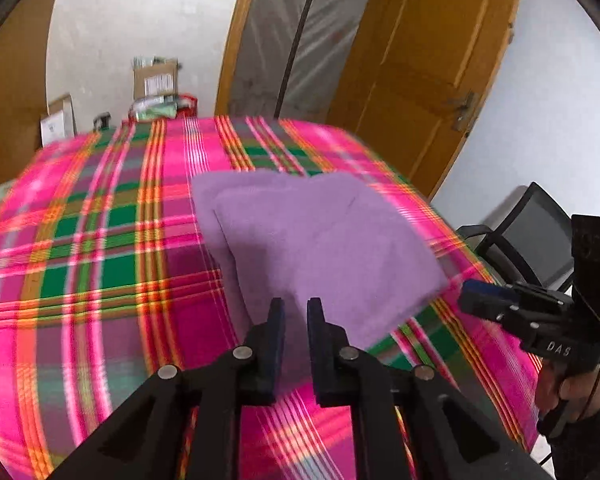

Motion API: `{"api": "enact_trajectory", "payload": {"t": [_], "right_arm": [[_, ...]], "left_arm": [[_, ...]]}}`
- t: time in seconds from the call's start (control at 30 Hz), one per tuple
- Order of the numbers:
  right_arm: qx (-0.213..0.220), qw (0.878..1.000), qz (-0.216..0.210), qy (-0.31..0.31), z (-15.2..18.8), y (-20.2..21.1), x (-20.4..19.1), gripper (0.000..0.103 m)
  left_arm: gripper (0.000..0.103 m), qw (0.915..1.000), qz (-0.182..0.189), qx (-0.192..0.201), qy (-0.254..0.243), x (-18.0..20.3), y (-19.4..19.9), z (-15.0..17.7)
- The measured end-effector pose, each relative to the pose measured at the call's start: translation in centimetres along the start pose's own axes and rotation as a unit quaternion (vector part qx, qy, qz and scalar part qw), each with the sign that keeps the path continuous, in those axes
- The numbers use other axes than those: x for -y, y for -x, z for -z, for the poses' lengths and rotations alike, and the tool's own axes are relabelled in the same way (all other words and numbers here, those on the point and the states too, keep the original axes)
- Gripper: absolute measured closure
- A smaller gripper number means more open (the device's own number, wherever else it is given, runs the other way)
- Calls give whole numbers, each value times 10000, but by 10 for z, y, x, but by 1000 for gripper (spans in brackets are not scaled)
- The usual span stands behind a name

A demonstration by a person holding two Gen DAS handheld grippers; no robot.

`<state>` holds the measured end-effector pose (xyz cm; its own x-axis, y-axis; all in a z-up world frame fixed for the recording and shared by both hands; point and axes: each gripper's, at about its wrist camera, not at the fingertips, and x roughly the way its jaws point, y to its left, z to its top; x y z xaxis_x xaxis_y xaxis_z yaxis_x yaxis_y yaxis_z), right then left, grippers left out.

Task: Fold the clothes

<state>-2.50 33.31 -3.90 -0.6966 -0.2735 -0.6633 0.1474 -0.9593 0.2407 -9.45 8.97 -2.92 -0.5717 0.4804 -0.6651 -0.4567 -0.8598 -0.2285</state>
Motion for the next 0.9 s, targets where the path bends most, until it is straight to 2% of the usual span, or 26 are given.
{"api": "enact_trajectory", "payload": {"t": [0.1,0.27,0.53,0.7,0.9], "right_arm": [[98,9999,26,38,15,9,-26,72],[-96,9997,64,222,37,-1,-56,71],[-184,9970,-272,701,48,-6,-106,71],[-160,9977,-326,574,65,15,-105,66],[-280,9992,118,259,92,45,-81,65]], "left_arm": [[92,9999,-115,81,-95,4,26,17],[92,9987,-491,94,-27,-6,57,48],[92,9916,-1131,4,626,-47,98,81],[92,9896,-1254,-136,696,-42,110,103],[92,9917,-1109,-363,531,-16,104,113]]}}
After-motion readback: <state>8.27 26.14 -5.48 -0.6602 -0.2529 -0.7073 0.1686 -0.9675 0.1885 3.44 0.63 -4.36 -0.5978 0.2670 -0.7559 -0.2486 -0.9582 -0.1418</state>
